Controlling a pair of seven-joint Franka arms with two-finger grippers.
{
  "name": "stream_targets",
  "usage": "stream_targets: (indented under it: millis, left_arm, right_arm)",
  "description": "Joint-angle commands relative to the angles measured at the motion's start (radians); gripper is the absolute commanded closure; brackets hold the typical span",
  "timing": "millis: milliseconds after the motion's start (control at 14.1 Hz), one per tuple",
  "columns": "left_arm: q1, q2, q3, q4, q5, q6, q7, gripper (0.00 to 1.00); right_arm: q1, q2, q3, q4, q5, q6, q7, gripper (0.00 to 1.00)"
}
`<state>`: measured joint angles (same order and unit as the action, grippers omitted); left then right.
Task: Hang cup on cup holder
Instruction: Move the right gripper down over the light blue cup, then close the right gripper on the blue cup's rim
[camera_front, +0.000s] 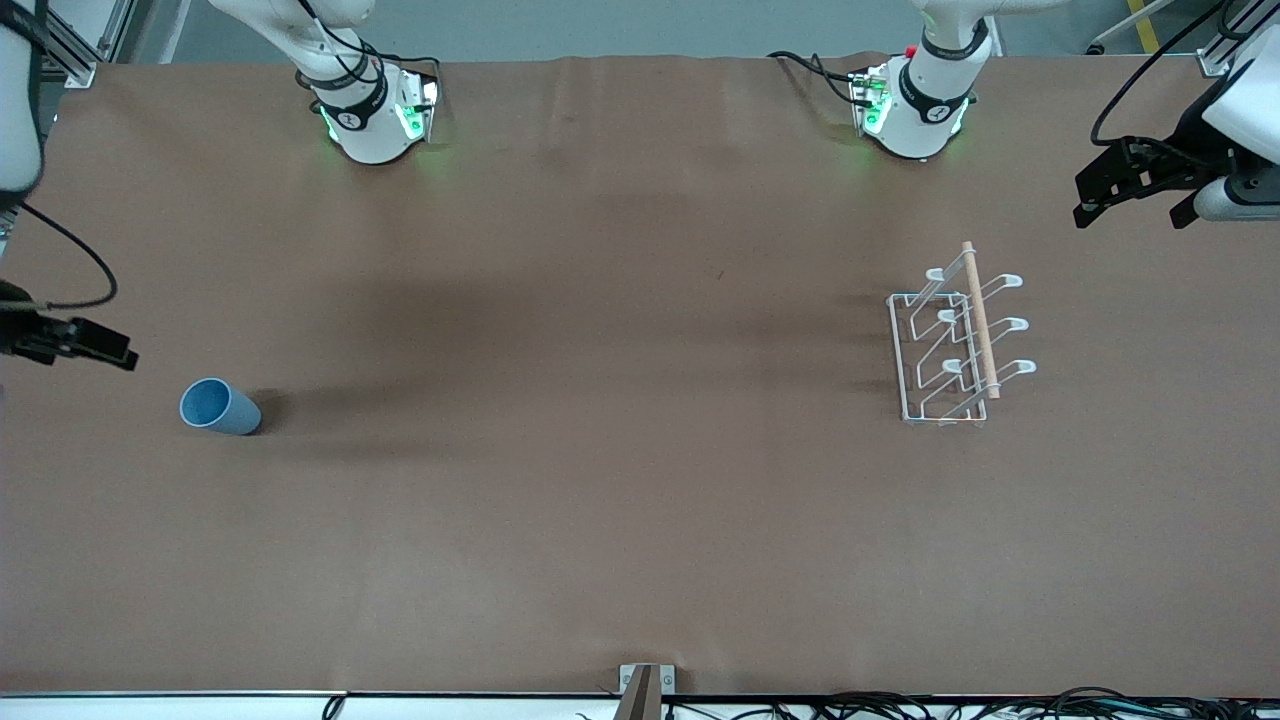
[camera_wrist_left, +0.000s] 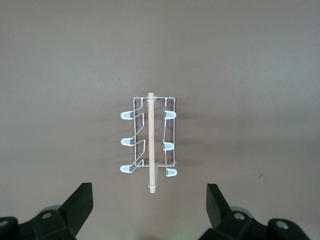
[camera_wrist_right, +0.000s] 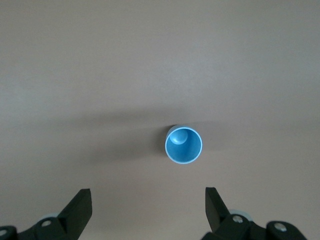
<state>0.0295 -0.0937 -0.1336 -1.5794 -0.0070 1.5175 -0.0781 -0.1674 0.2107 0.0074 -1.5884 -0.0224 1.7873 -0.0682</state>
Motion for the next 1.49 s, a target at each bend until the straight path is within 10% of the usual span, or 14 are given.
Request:
stream_targets:
  millis: [0,782,1137,1280,1422]
  left_arm:
    - [0.003,0.018,-0.003,0.022,0.007,-0.002,0.014,0.0]
    - [0.003,0.02,-0.004,0.022,-0.004,-0.002,0.017,0.0]
    - [0.003,0.018,-0.004,0.022,-0.004,-0.003,0.017,0.0]
    - [0.003,0.017,-0.004,0.021,-0.004,-0.003,0.017,0.0]
    - [0.003,0.017,-0.004,0.021,-0.004,-0.013,0.017,0.0]
  right_arm:
    - [-0.076,0.025,0.011,-0.071,0.012,0.076,-0.056,0.0]
    - [-0.145,0.144,0.009,-0.432,0.01,0.576,-0.061,0.0]
    - [-0.156,0.18,0.009,-0.443,0.01,0.593,-0.061,0.01]
    - [-0.156,0.187,0.009,-0.441,0.01,0.598,-0.061,0.13]
    - [-0.158,0.196,0.008,-0.441,0.007,0.621,-0.061,0.51]
